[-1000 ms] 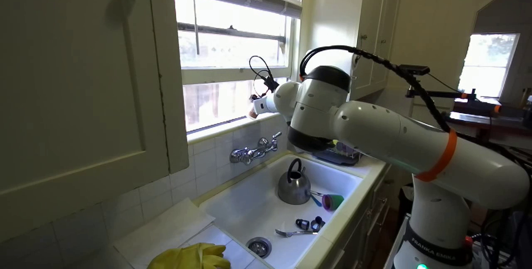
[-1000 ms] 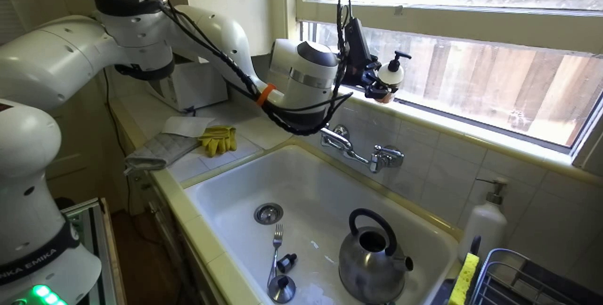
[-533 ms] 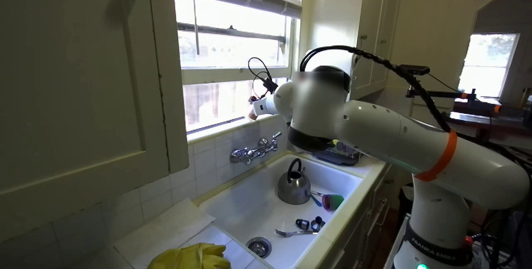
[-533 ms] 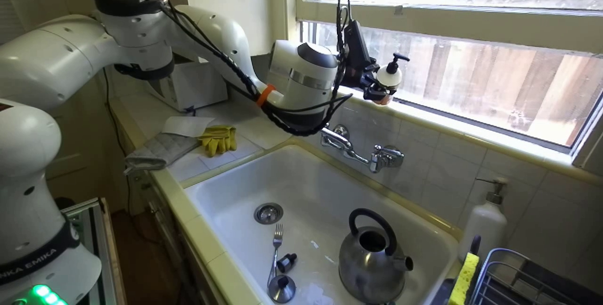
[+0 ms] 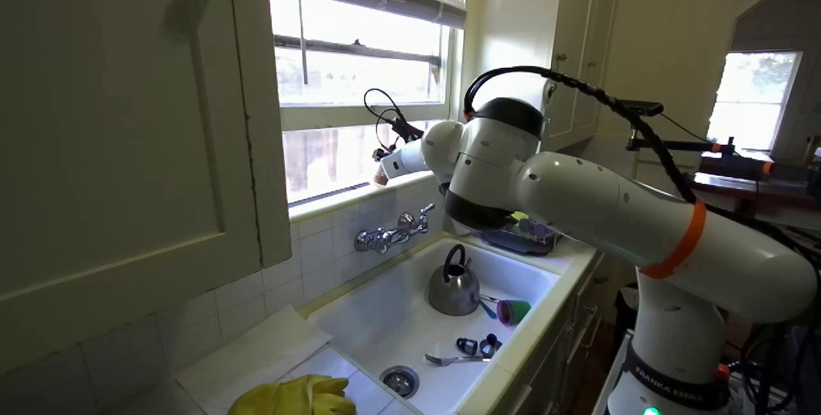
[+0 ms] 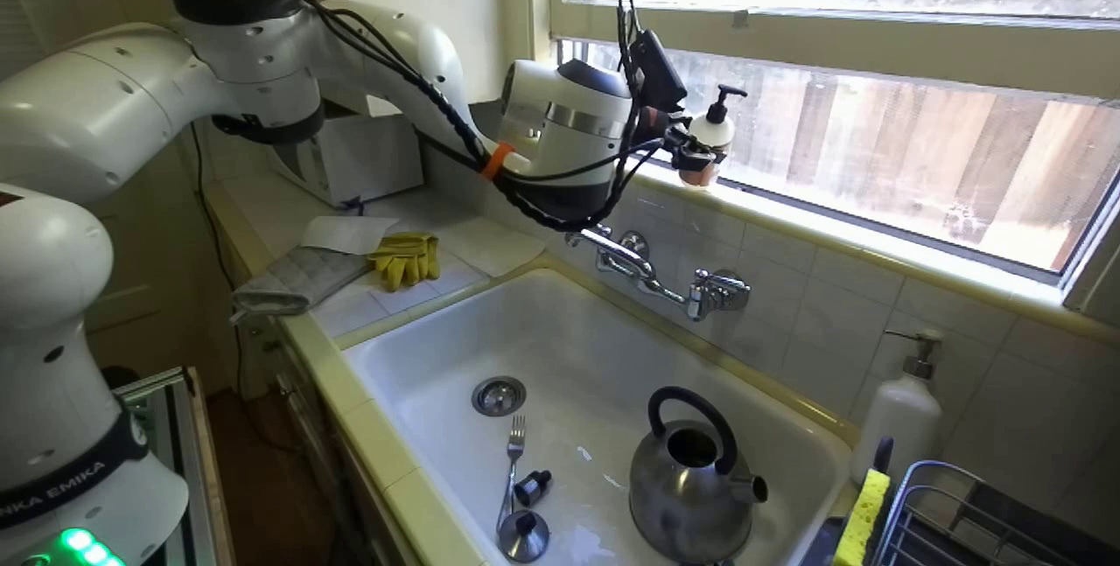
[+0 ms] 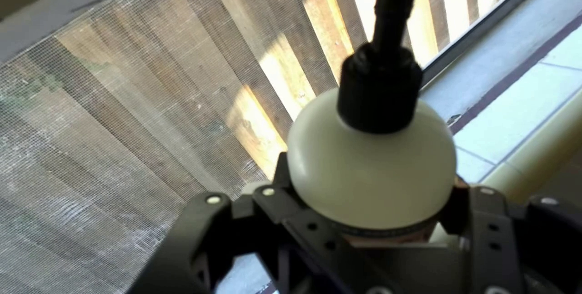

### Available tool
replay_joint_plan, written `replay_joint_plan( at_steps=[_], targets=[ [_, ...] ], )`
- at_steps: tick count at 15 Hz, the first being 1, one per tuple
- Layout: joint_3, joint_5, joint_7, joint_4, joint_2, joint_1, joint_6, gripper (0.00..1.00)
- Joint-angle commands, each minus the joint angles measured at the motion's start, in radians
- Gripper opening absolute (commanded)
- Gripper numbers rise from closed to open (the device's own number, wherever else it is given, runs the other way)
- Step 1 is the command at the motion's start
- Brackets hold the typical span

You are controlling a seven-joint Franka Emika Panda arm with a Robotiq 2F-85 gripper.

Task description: Remove the orange bottle from the sink and put it on the window sill

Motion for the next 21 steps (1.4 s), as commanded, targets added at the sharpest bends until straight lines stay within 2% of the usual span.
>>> replay_joint_plan(
  at_steps=[1, 7, 16, 21],
  targets=[
    [0.007, -0.015, -0.133, 0.04, 0.019, -0.022, -0.003, 0.45],
    [0.01, -0.04, -0.172, 0.086, 0.031, -0.041, 0.004, 0.45],
    [0.002, -0.168, -0.192, 0.138, 0.015, -0.057, 0.006, 0.45],
    [0.01, -0.278, -0.192, 0.194, -0.007, -0.08, 0.003, 0.45]
  ],
)
